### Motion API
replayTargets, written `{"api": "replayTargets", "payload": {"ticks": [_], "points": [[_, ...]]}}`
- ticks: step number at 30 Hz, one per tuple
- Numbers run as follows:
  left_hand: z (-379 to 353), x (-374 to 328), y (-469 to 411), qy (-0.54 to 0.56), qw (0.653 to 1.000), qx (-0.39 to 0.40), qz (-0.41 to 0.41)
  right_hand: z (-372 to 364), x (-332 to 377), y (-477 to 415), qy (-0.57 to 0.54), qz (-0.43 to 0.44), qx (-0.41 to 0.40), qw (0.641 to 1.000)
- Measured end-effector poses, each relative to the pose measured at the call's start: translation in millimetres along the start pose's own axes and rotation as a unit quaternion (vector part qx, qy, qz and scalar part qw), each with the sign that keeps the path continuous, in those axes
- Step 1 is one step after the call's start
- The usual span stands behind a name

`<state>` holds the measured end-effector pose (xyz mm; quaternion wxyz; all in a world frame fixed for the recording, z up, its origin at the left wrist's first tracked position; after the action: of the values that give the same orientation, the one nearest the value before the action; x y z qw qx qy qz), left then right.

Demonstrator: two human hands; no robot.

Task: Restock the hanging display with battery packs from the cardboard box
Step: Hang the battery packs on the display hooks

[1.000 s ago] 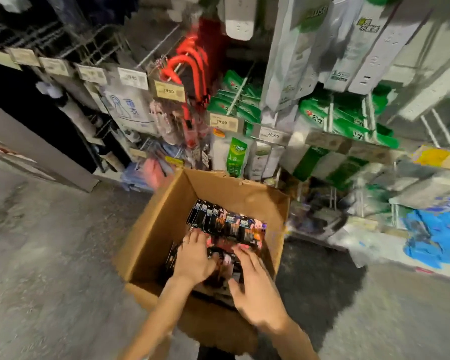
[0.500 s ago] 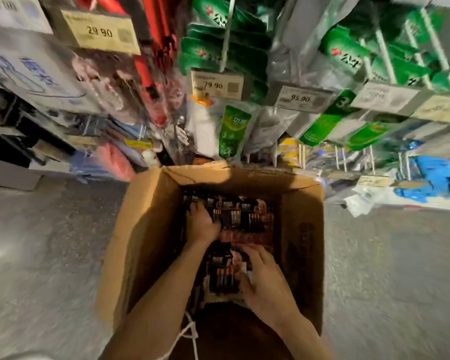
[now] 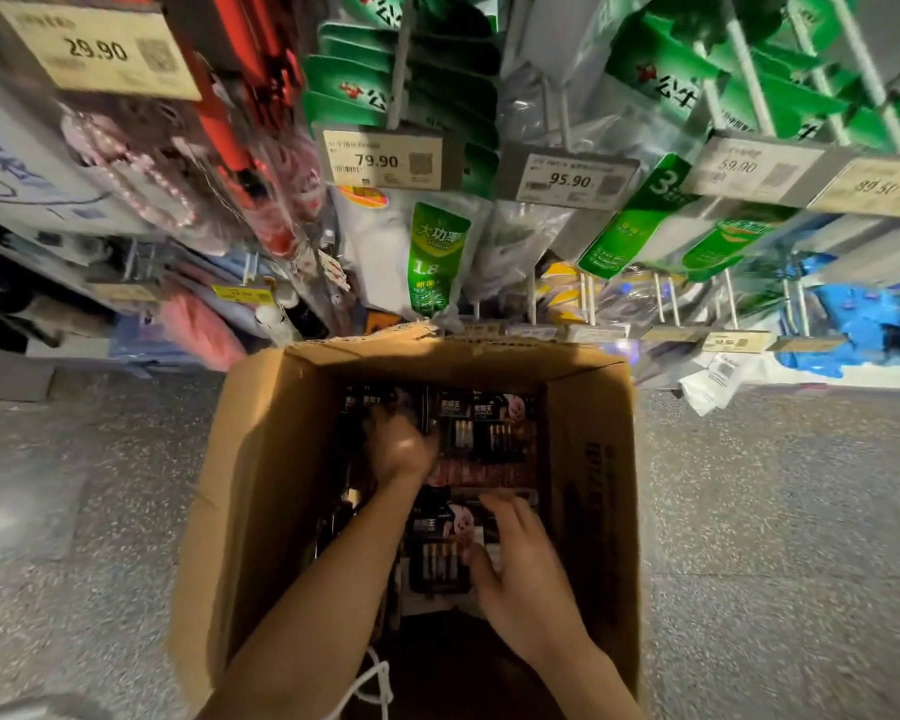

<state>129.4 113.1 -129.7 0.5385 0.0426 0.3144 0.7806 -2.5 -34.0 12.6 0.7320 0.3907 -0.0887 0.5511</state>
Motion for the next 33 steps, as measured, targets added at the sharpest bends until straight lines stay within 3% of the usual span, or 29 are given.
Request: {"api": "replayTargets", "payload": {"ticks": [2,5,9,15,18,20,24,33], "points": [[-13.5,-7.9,3.7,-0.036,0.998,0.039,-0.033,-2.4,-1.7,1.6,-0.002,-0.003,0.006,1.000],[-28.4,-10.1,13.7,-0.005,0.996,0.084,-0.021,-4.7,-5.9,4.4,-0.005,-0.009,0.012,1.000],[-10.9,7.4,22.8,0.059,0.996,0.056,0.039,2.5,-9.2,12.3,-0.031,-0.018,0.002,0.999],[65.9,-1.0,63.7,0.207,0.976,0.060,-0.026,35.4,3.0,28.2,-0.131,-0.013,-0.044,0.990],[113.0,-11.6,111.6,0.244,0.967,0.054,-0.054,64.6,24.4,37.5,-0.197,-0.002,-0.083,0.977],[140.2,-28.2,154.0,0.322,0.940,0.067,-0.093,83.3,35.7,45.5,-0.246,-0.004,-0.100,0.964],[174.0,-54.0,244.3,0.404,0.902,0.084,-0.125,130.0,52.7,69.5,-0.387,0.013,-0.118,0.915],[180.5,-117.7,399.9,0.465,0.867,0.026,-0.178,229.6,15.0,167.9,-0.437,0.098,-0.128,0.885]]}}
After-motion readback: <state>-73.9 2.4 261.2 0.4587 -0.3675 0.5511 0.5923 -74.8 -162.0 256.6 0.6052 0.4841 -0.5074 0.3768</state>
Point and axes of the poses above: each hand's wrist, its own y-axis away from the middle knuckle, its own z-axis out of the back of the hand, x = y × z, the point moved 10 cm from there along -y, towards the middle knuckle, and after that the axes turned 4 degrees about -x, right-handed, at the moved point
